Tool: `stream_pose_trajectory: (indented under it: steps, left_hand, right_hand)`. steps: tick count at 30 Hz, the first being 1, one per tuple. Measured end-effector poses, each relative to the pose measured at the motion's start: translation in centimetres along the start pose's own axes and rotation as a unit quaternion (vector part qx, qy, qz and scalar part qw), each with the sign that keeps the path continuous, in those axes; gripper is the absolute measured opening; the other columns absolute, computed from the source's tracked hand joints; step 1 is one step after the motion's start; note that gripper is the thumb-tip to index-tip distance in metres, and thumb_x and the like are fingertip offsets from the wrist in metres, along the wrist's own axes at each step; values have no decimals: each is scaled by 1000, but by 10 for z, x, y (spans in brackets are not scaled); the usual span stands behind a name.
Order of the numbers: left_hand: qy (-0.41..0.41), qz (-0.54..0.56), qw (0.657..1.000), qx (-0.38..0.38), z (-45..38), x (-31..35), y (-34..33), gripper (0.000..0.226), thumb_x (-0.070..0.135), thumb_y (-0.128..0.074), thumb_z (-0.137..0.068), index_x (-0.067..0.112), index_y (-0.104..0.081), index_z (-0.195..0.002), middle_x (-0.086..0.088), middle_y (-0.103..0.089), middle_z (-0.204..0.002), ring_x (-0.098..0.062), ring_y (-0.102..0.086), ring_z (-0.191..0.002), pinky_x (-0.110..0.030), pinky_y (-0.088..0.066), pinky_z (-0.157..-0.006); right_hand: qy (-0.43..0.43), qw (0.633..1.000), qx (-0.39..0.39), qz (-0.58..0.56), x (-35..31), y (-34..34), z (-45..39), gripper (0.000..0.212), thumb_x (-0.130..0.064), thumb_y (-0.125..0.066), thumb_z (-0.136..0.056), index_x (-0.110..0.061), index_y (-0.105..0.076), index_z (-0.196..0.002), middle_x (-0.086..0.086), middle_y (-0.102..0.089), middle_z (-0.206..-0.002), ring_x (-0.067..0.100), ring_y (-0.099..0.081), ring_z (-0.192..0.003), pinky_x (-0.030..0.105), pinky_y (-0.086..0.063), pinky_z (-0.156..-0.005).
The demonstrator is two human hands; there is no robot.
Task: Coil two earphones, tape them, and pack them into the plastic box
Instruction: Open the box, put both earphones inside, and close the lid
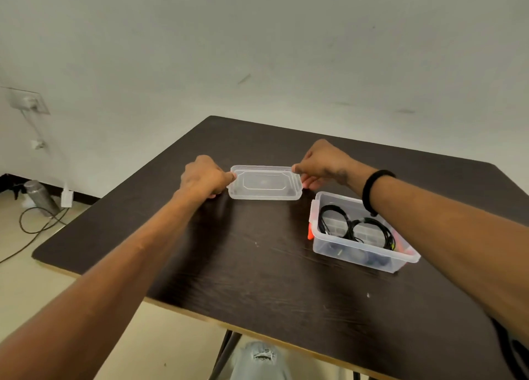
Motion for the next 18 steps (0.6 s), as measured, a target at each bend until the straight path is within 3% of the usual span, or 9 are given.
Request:
stream_pose_trajectory:
  steps: [2, 4, 7, 9, 11, 14, 18]
  left_hand:
    - [-4, 26, 1000, 2, 2, 2, -1, 36, 42, -75, -90, 6, -79, -92, -11, -77, -81, -26, -74, -72, -39, -64, -86]
    - [-7, 61, 998, -2, 7, 7, -2, 35, 42, -73, -92, 8, -79, -97, -9, -76, -82, -21, -70, -68, -37, -63, -86]
    - [-48, 117, 992, 9, 22, 22, 3, 24, 41, -69, -97, 18, -78, -96, -6, -78, -85, -18, -75, -78, -40, -63, -91]
    - [-100, 142, 984, 43, 36, 41, 11, 20, 36, -66, -99, 25, -75, -86, -3, -78, -84, -17, -77, -82, -38, -63, -87]
    - [-150, 153, 974, 76, 49, 64, 16, 15, 29, -67, -99, 19, -78, -99, -2, -79, -87, -14, -77, -81, -32, -63, -80]
    - [-205, 197, 955, 85, 70, 100, 13, 22, 30, -69, -96, 14, -78, -109, -1, -79, -92, -13, -78, -84, -37, -66, -81]
    - [-192, 262, 944, 57, 107, 132, -7, 53, 54, -53, -97, 7, -76, -94, -10, -79, -88, -27, -77, -89, -46, -63, -88]
  right_hand:
    - [-27, 997, -11, -76, 1, -4, 0, 24, -19, -74, -97, 5, -72, -100, 19, -79, -87, 28, -81, -79, 31, -65, -64]
    - [-42, 991, 14, -125, 1, 1, 2, 23, -18, -74, -96, 5, -71, -101, 19, -78, -89, 25, -77, -70, 31, -63, -61]
    - [-32, 978, 95, -183, -3, 26, 12, 20, -14, -68, -95, 4, -71, -101, 17, -77, -90, 21, -71, -63, 28, -60, -56]
    - [-15, 967, 134, -218, -4, 52, 23, 26, -19, -58, -99, 5, -68, -102, 19, -77, -94, 26, -75, -67, 33, -64, -59]
    - [-7, 957, 153, -246, -1, 76, 40, 39, -32, -47, -103, 2, -63, -110, 19, -75, -101, 31, -77, -78, 40, -67, -65]
    - [-9, 938, 177, -297, 14, 112, 76, 45, -39, -40, -106, -1, -61, -113, 15, -70, -102, 28, -74, -81, 32, -62, -58]
    - [-20, 883, 196, -427, 45, 135, 129, 38, -32, -35, -111, -4, -60, -105, 10, -66, -86, 22, -67, -72, 27, -58, -55]
Point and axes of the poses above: each hand's wrist, its own z-axis away from the middle knuckle, its own y-axis out of the back of the hand, x = y × z, the point moved 5 cm from there along -z, towards the middle knuckle
